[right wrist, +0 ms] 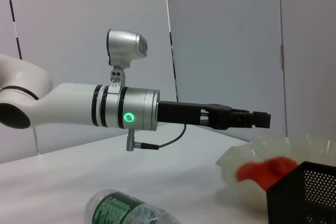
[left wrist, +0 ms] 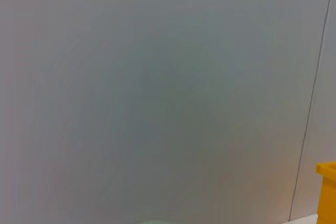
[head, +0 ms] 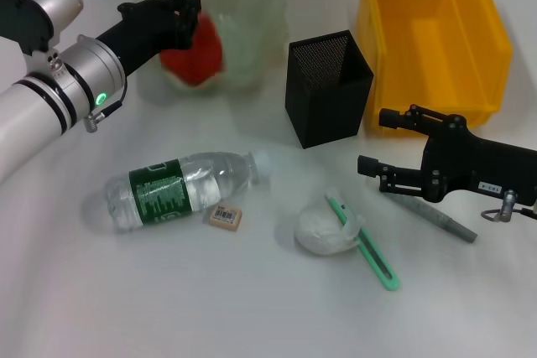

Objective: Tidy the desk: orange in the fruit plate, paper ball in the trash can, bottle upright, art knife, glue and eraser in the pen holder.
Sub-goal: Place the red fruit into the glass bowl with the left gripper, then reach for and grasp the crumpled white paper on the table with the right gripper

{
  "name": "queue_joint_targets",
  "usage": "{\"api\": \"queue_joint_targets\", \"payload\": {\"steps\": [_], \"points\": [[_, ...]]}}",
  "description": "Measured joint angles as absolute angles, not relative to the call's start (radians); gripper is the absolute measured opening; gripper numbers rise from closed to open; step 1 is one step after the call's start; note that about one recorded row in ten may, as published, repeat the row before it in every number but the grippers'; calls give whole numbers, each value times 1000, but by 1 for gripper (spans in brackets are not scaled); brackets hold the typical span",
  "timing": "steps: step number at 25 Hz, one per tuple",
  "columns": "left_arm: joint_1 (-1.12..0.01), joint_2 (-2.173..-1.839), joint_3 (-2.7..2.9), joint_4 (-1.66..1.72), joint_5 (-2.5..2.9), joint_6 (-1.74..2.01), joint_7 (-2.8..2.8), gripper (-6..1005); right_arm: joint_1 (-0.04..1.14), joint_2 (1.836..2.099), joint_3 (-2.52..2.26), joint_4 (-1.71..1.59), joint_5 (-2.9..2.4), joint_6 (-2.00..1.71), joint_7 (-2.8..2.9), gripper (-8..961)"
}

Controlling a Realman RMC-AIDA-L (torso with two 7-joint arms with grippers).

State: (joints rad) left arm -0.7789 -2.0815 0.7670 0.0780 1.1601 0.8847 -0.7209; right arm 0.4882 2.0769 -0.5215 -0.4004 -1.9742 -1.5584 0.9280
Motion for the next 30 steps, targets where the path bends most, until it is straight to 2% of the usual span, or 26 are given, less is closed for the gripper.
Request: {"api": "queue_joint_targets", "payload": {"steps": [8,12,19,22,30], "points": [[-781,-2082,760,75,1156,883,-722,222,488,2077,-521,-400,-1974,-1558,928,815],[-783,-2082,759,75,1155,883,-730,418,488,2077,-522,-400,-1974,-1558,928,815],[-782,-2082,756,75,1154,883,-731,653,490,2077,-522,-400,-1974,-1558,928,814],[-780,-2082,748,75,1154,887,-731,808,490,2077,-522,-400,-1974,-1557,928,814],[-763,-2081,728,76,1153,941,-747,807,491,2077,-522,-400,-1974,-1557,928,815]]}}
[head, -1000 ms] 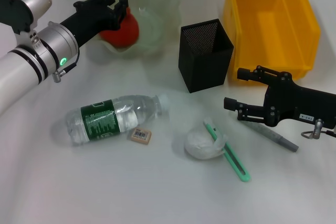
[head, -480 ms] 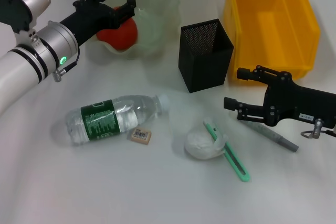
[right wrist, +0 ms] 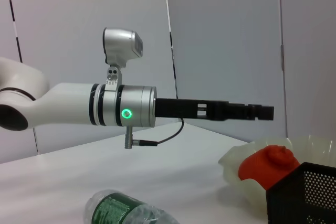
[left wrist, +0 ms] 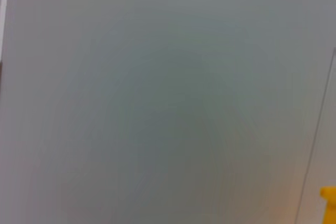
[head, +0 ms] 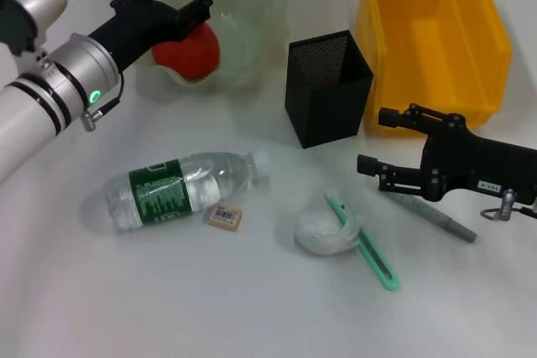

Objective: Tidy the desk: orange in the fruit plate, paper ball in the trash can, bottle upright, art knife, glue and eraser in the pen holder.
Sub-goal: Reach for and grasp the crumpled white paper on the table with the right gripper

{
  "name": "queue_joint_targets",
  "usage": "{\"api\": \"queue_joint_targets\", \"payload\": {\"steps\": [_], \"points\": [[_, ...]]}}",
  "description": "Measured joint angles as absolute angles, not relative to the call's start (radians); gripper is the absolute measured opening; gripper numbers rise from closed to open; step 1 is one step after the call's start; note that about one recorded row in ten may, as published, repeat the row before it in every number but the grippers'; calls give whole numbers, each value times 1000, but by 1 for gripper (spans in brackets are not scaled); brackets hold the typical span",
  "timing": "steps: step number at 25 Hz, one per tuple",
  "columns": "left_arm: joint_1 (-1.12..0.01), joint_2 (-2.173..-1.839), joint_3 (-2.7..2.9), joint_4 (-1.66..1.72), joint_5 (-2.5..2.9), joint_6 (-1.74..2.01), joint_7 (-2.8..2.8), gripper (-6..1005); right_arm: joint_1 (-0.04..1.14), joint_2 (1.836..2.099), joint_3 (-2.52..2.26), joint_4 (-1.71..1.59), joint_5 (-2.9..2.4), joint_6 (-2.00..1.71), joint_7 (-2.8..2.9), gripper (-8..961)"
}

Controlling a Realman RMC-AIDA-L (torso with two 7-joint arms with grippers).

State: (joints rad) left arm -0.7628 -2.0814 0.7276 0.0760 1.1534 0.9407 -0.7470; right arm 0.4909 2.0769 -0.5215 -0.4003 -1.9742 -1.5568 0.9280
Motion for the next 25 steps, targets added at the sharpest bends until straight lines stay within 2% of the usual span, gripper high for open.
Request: {"api": "queue_joint_targets", "payload": {"steps": [5,13,14,18,19,20,24,25], "points": [[-723,-2074,741,92,1169,1091,-805,806,491,2077,-521,-400,-1974,-1557,928,814],[-567,-2061,944,292,1204,1360,-1012,805,501,2077,-523,-399,-1974,-1565,928,815],[-530,-2049,986,330,1207,1415,-1040,805,505,2077,-526,-399,-1974,-1567,931,815],[-506,-2028,1028,353,1215,1461,-1062,805,513,2077,-530,-399,-1974,-1574,937,814],[-497,-2017,1044,359,1228,1487,-1071,805,514,2077,-530,-399,-1974,-1577,937,814],[-482,-1991,1057,363,1271,1541,-1082,805,514,2077,-530,-399,-1974,-1577,937,814],[-450,-1953,1053,377,1377,1641,-1075,804,523,2077,-531,-399,-1974,-1590,949,814],[-450,-1953,1053,377,1377,1641,-1075,804,523,2077,-531,-399,-1974,-1590,949,814]]}}
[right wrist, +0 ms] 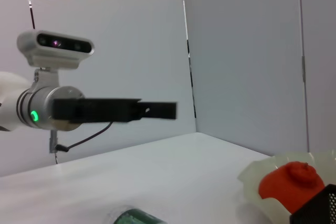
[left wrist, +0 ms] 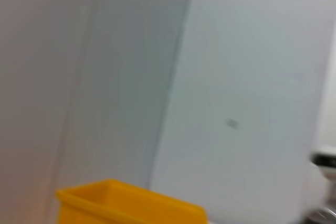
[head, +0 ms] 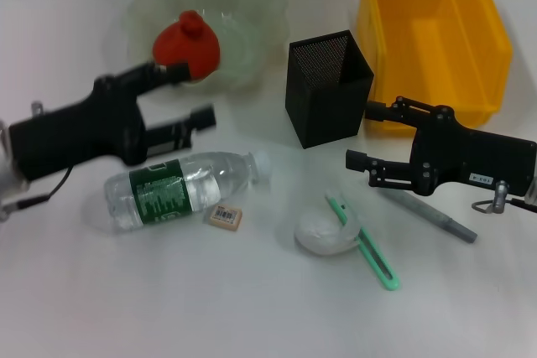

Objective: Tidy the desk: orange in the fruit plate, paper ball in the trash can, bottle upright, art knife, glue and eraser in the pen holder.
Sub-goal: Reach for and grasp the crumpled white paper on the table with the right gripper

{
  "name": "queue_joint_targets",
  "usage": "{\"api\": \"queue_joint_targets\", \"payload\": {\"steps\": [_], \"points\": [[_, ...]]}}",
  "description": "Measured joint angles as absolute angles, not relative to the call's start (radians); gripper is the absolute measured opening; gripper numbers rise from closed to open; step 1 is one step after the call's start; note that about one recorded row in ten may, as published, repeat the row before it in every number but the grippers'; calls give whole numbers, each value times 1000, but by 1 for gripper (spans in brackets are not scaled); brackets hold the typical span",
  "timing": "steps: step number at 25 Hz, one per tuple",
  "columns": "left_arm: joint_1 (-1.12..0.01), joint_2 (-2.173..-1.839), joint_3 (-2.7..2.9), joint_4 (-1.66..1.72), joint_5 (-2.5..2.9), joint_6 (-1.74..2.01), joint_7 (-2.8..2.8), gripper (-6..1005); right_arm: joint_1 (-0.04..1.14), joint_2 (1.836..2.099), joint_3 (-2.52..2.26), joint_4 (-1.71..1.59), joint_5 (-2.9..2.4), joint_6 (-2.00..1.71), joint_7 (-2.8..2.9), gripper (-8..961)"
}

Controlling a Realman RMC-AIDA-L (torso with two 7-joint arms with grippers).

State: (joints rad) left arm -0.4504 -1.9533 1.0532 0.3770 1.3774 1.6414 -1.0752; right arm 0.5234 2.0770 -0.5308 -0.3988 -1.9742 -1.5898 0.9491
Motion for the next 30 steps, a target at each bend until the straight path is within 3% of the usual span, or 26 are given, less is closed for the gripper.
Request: {"api": "queue_joint_targets", "payload": {"steps": [13,30], "points": [[-377,-1909,1051,419,1555,1718,-1038,802,539,2071,-532,-406,-1981,-1612,1021,814],[-358,-1923,1056,417,1635,1688,-973,800,551,2062,-571,-408,-1985,-1614,1058,812]]}}
